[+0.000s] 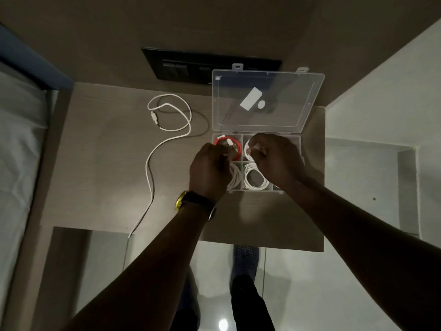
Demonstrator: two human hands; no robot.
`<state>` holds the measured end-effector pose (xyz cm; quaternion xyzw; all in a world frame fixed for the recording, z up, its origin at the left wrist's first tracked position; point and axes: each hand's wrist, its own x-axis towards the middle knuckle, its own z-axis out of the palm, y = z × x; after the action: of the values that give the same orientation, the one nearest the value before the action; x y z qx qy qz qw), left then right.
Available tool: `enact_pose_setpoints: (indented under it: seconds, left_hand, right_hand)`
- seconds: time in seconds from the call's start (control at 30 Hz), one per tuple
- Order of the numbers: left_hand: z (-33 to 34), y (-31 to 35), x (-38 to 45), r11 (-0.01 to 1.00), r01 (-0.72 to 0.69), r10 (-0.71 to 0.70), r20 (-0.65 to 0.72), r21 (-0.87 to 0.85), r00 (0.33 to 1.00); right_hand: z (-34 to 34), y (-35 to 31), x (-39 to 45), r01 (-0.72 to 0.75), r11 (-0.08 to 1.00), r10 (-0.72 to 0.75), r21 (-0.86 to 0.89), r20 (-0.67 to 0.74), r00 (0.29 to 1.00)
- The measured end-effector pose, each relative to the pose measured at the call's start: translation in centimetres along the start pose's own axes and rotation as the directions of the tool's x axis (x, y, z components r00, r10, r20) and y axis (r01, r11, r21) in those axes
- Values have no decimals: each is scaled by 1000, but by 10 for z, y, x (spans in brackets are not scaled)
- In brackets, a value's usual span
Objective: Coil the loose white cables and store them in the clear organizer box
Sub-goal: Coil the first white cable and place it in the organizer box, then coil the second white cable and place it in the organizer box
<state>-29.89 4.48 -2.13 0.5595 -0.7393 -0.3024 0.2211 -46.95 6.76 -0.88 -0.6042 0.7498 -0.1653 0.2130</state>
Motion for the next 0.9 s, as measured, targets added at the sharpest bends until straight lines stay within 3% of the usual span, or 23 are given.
enact_pose_setpoints:
  seconds: [0.23, 0.4, 0.6, 0.8, 0.9]
  left_hand:
    - [-59, -66, -47, 968, 251, -249, -86, 7, 965]
    - [-88, -105, -43, 944, 328, -320, -137, 36, 937]
    - [-92, -120, -37, 905, 425, -424, -154, -26, 893]
    - [-95, -120, -21, 889, 438, -455, -154, -132, 877]
    - [-102, -121, -8, 917, 372, -394, -177, -146, 902]
  right_hand:
    - [42, -76, -3, 136, 987, -141, 88, 54, 989]
    - [70, -126, 24, 250, 962, -262, 109, 119, 958]
    - [101, -157, 65, 325, 946, -312, -9, 258, 915]
    - [129, -167, 104, 268, 935, -213, -233, 235, 948]
    - [132, -165, 108, 283, 913, -209, -294, 259, 943]
